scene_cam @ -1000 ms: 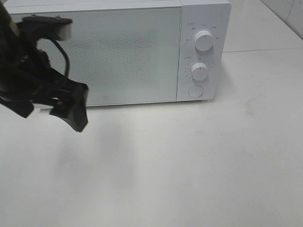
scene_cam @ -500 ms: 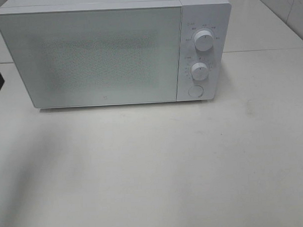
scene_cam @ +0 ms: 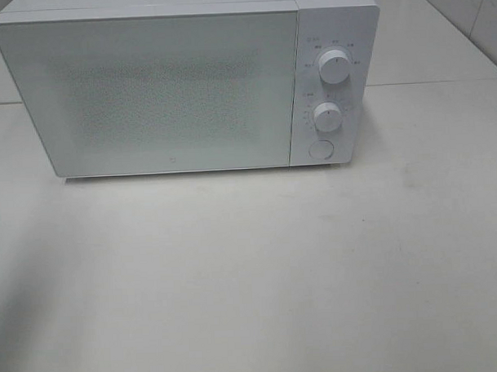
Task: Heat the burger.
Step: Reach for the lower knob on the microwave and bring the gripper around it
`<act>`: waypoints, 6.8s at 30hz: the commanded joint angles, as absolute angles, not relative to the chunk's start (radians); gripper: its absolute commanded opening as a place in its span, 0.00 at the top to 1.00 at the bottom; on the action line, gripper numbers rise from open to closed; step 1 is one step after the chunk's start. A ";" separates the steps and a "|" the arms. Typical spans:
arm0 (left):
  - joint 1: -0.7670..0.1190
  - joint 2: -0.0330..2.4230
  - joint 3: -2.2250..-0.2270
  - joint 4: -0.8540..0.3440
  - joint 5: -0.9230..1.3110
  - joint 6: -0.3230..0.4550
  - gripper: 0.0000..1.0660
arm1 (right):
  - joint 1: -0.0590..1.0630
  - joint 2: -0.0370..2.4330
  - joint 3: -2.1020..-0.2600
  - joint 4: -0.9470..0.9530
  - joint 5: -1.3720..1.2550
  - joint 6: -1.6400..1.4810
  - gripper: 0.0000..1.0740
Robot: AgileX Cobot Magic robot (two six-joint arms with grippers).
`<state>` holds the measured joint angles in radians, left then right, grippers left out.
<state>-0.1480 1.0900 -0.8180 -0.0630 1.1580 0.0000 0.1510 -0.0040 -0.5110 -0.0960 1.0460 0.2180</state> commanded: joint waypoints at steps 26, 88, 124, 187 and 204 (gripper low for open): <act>-0.145 0.681 -0.500 -0.050 1.039 -0.008 0.08 | 0.143 -0.030 -0.510 -0.095 1.042 0.212 0.37; 0.012 -0.030 -0.499 -0.077 1.036 0.000 0.08 | 0.143 -0.024 -0.510 -0.095 1.042 0.212 0.37; 0.012 -0.030 -0.499 -0.077 1.036 0.000 0.08 | 0.143 -0.018 -0.537 -0.094 0.926 0.213 0.37; 0.012 -0.030 -0.499 -0.077 1.036 0.000 0.08 | 0.143 1.067 -0.289 -0.102 -0.402 0.213 0.37; 0.012 -0.026 -0.499 -0.077 1.036 0.000 0.08 | 0.274 1.381 -0.286 0.152 -0.730 0.014 0.37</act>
<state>0.0120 -0.0050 -0.5030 -0.0680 1.0420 0.0000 0.2170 1.3610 -0.2890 0.0540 -0.6670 0.1110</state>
